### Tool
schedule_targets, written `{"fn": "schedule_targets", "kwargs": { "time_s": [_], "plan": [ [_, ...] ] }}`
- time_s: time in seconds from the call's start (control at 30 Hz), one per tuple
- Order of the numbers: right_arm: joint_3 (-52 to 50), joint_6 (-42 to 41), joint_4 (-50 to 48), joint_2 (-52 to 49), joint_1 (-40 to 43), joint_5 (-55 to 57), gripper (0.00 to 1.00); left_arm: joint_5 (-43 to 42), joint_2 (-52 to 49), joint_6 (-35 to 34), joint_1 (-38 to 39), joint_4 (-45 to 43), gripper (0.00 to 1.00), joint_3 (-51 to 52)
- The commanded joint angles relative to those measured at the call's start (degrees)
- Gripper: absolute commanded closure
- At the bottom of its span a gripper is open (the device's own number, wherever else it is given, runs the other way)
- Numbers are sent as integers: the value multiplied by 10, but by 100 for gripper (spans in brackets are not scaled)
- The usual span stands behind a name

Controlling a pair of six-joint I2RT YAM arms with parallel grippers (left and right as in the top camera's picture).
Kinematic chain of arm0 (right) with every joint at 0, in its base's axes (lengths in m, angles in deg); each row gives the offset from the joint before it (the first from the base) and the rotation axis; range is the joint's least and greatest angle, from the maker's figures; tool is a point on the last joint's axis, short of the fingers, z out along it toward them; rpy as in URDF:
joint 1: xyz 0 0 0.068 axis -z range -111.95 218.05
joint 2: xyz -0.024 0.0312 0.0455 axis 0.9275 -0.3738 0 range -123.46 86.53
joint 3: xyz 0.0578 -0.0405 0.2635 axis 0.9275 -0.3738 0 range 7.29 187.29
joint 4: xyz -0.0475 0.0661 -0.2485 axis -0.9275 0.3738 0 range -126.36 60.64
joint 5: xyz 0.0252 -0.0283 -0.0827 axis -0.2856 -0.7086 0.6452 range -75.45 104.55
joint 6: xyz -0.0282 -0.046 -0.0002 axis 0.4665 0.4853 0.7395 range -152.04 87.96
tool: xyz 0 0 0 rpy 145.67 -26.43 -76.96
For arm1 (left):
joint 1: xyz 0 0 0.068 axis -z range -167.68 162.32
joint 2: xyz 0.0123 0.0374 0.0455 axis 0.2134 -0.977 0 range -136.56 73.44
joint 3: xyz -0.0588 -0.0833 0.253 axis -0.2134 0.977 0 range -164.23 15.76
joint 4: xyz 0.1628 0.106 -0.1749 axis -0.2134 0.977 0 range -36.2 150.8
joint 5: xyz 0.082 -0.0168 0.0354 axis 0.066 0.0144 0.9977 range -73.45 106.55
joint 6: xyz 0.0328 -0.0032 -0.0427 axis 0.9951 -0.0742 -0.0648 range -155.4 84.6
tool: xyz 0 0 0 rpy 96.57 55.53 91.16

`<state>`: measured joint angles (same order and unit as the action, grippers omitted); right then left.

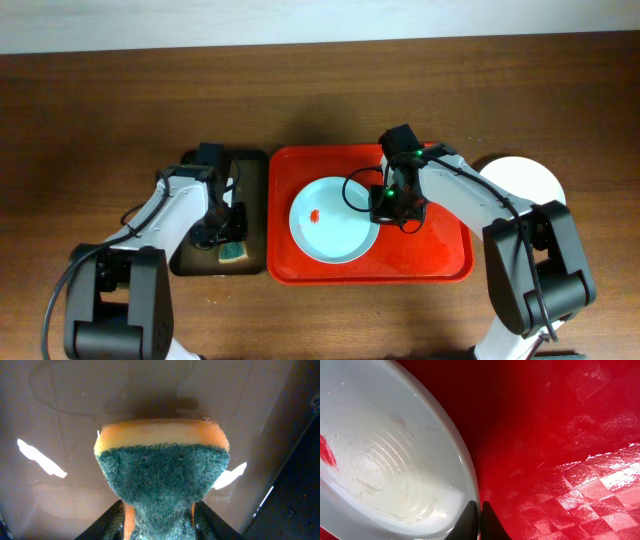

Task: Clean dirty plates on tray and stack at the side
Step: 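Grasp the green-yellow sponge from the black tray with left gripper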

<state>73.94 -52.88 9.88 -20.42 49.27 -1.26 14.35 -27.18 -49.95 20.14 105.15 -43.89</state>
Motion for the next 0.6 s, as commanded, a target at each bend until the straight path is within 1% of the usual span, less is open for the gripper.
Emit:
{"fn": "schedule_targets", "kwargs": {
  "time_s": [0.0,0.1,0.2,0.23,0.27,0.33,0.43,0.57],
  "plan": [
    [6,0,0,8,0,-1,96,-4,-2,5,0,-9,61,7],
    [6,0,0,8,0,-1,96,-3,-2,5,0,-12,64,8],
    [6,0,0,8,0,-1,96,0,-2,5,0,-29,80,22],
    [6,0,0,8,0,-1,96,0,-2,6,0,-34,83,25],
    [6,0,0,8,0,-1,96,0,-2,6,0,-34,91,25],
    [6,0,0,8,0,-1,96,0,3,26,-1,-31,97,17],
    [6,0,0,8,0,-1,96,0,33,27,-1,-31,100,-8],
    [6,0,-1,8,0,-3,96,1,116,30,-1,-32,100,-38]
  ]
}}
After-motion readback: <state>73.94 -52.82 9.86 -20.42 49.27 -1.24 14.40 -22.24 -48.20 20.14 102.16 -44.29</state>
